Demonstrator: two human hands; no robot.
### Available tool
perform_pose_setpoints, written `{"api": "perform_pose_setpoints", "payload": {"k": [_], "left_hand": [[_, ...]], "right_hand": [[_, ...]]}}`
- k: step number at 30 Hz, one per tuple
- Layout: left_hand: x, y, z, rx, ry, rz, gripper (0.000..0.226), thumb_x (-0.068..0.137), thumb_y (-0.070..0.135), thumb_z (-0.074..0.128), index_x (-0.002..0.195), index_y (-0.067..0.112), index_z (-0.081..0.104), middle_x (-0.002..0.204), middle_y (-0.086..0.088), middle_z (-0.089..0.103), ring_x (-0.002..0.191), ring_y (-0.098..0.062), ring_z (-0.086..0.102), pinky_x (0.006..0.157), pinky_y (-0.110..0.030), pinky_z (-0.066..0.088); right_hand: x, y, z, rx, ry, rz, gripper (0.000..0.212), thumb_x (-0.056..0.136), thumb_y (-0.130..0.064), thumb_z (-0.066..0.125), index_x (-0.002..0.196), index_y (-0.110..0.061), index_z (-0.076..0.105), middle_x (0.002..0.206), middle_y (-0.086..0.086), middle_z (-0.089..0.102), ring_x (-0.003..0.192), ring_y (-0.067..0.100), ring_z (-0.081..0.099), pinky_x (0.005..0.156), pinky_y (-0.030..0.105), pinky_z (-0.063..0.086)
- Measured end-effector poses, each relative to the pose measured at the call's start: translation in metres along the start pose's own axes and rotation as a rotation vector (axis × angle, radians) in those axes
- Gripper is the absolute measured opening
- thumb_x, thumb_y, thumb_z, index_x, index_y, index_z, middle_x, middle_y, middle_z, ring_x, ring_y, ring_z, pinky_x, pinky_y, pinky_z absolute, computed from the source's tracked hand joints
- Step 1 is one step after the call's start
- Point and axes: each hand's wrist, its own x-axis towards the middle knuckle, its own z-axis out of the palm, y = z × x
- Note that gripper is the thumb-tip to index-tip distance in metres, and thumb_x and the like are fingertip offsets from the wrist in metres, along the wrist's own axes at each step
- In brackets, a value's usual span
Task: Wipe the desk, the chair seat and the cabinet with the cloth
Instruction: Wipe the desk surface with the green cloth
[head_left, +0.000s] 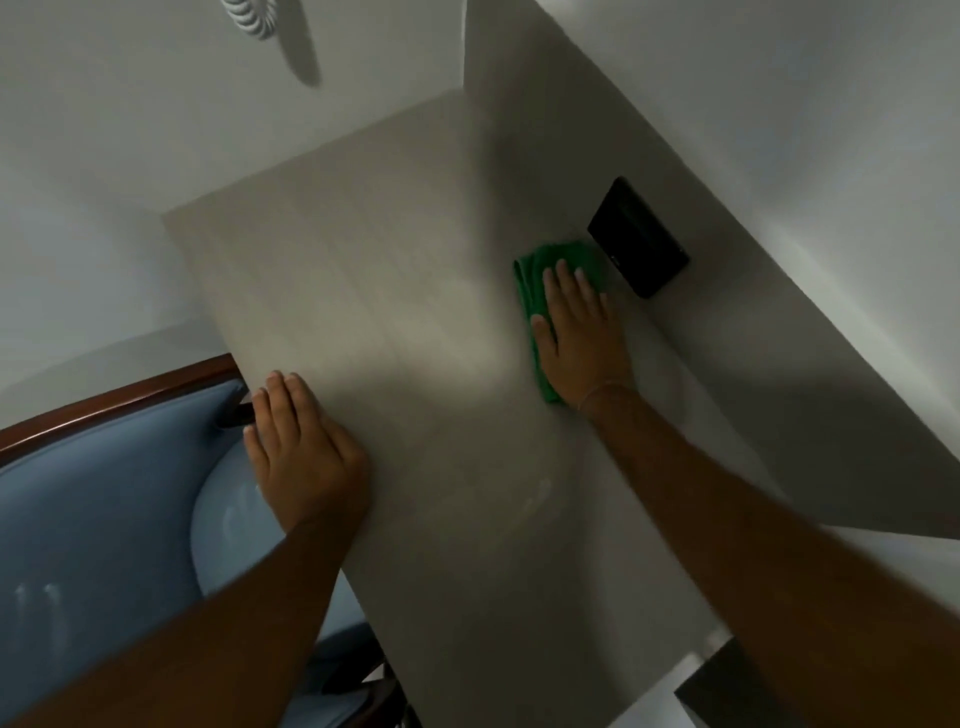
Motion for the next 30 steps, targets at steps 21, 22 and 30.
{"api": "perform_pose_setpoints", "payload": {"k": [21, 22, 30], "left_hand": [[0.001, 0.005, 0.000, -0.007, 0.046, 0.015, 0.073, 0.109, 0.030, 0.025, 0.178, 0.009, 0.015, 0.188, -0.013, 0.012, 0.175, -0.033, 0.007, 0.142, -0.054, 0.004], [0.001, 0.005, 0.001, -0.008, 0.048, 0.019, 0.073, 0.109, 0.029, 0.025, 0.178, 0.008, 0.015, 0.188, -0.013, 0.012, 0.175, -0.033, 0.007, 0.142, -0.053, 0.004], [-0.001, -0.002, 0.004, -0.019, 0.079, 0.038, 0.072, 0.109, 0.028, 0.027, 0.177, 0.006, 0.018, 0.187, -0.016, 0.015, 0.175, -0.037, 0.010, 0.141, -0.056, 0.004]], "right_hand": [[-0.134, 0.127, -0.011, 0.021, -0.031, 0.036, 0.067, 0.108, -0.048, 0.032, 0.168, -0.019, 0.019, 0.174, 0.004, 0.022, 0.161, 0.024, 0.021, 0.126, 0.051, 0.030], [-0.130, 0.131, -0.011, 0.010, -0.016, 0.032, 0.068, 0.107, -0.048, 0.032, 0.168, -0.020, 0.018, 0.174, 0.003, 0.022, 0.161, 0.024, 0.021, 0.126, 0.051, 0.029], [-0.211, -0.031, 0.027, 0.051, -0.029, -0.082, 0.082, 0.104, -0.061, 0.039, 0.168, -0.016, 0.015, 0.177, 0.004, 0.011, 0.164, 0.022, 0.007, 0.130, 0.049, 0.020]]}}
